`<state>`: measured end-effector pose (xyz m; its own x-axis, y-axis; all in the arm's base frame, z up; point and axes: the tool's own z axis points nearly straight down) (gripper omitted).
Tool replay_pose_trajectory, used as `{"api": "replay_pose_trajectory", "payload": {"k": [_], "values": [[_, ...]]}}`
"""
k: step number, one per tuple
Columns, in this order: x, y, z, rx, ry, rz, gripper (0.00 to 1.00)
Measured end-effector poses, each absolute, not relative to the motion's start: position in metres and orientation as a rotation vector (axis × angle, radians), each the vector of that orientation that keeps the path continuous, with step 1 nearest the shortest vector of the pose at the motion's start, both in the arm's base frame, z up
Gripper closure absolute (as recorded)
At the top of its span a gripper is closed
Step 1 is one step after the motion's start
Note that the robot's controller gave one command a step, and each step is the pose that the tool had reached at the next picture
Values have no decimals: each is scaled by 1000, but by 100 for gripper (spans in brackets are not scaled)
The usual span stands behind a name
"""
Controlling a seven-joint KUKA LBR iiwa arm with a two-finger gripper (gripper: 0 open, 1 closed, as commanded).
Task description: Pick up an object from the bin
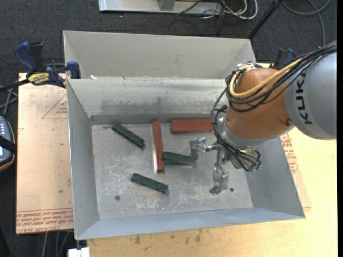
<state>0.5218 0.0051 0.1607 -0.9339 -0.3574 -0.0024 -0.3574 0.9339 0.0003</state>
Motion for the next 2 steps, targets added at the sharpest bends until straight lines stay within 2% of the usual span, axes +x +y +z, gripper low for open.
{"api": "replay_pose_trajectory", "payload": {"k": [1,2], "values": [[572,115,93,-451,3107,3,100],[572,115,93,-450,3107,2,0]]}}
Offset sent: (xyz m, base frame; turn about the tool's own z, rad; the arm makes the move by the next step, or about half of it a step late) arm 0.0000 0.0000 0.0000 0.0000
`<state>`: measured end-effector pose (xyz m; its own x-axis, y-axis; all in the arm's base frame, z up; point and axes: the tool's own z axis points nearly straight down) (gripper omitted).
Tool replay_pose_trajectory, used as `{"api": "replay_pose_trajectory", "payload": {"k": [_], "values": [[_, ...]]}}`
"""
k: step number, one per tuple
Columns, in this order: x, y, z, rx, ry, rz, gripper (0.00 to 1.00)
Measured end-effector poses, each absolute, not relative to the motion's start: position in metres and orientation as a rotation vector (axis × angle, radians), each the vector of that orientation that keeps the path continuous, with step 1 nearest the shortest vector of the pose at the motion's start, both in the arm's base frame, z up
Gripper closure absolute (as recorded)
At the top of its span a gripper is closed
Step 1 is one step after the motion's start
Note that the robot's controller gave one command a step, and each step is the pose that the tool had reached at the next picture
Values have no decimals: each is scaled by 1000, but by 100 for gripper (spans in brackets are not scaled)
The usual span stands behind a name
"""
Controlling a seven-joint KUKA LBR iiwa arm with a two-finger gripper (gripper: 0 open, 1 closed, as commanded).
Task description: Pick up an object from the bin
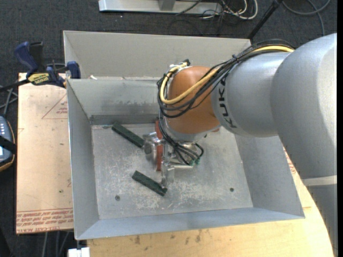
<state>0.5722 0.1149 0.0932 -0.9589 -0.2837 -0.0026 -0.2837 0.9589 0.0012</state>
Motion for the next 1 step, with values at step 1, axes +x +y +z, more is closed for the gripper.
{"api": "replay_pose_trajectory", "payload": {"k": [1], "values": [[572,115,93,-450,3107,2,0]]}}
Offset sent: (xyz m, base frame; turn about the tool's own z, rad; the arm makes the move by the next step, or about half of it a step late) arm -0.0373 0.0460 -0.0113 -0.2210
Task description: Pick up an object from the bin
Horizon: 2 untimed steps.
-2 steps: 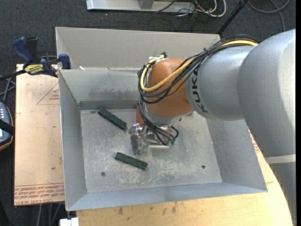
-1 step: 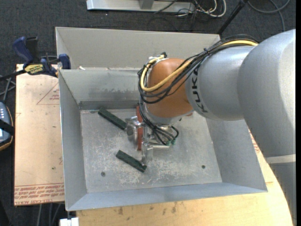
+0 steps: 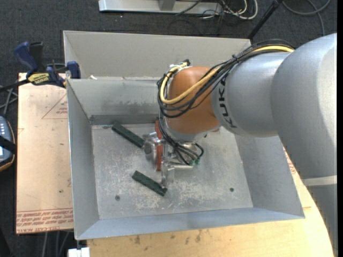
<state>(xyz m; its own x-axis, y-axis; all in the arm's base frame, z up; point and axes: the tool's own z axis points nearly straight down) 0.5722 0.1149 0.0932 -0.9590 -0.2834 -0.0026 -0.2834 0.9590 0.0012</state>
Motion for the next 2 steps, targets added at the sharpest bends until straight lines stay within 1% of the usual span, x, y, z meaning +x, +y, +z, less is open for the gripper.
{"api": "replay_pose_trajectory", "payload": {"k": [1,2], "values": [[535,163,82,-787,3040,4,100],[535,163,82,-787,3040,4,100]]}}
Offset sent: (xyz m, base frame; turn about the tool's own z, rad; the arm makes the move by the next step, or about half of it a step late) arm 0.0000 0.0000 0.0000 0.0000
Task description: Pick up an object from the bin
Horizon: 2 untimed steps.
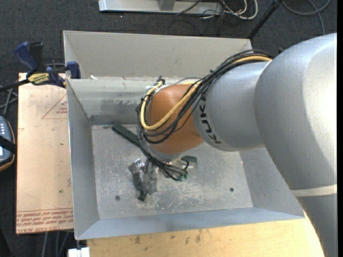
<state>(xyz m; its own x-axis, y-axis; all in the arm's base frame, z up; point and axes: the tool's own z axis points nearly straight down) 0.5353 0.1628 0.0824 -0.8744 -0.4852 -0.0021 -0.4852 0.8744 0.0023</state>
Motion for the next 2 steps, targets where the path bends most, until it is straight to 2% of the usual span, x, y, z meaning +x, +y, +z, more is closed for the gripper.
{"api": "replay_pose_trajectory", "payload": {"k": [1,2], "values": [[539,162,126,-775,3050,2,100],[563,170,116,-864,3018,2,0]]}}
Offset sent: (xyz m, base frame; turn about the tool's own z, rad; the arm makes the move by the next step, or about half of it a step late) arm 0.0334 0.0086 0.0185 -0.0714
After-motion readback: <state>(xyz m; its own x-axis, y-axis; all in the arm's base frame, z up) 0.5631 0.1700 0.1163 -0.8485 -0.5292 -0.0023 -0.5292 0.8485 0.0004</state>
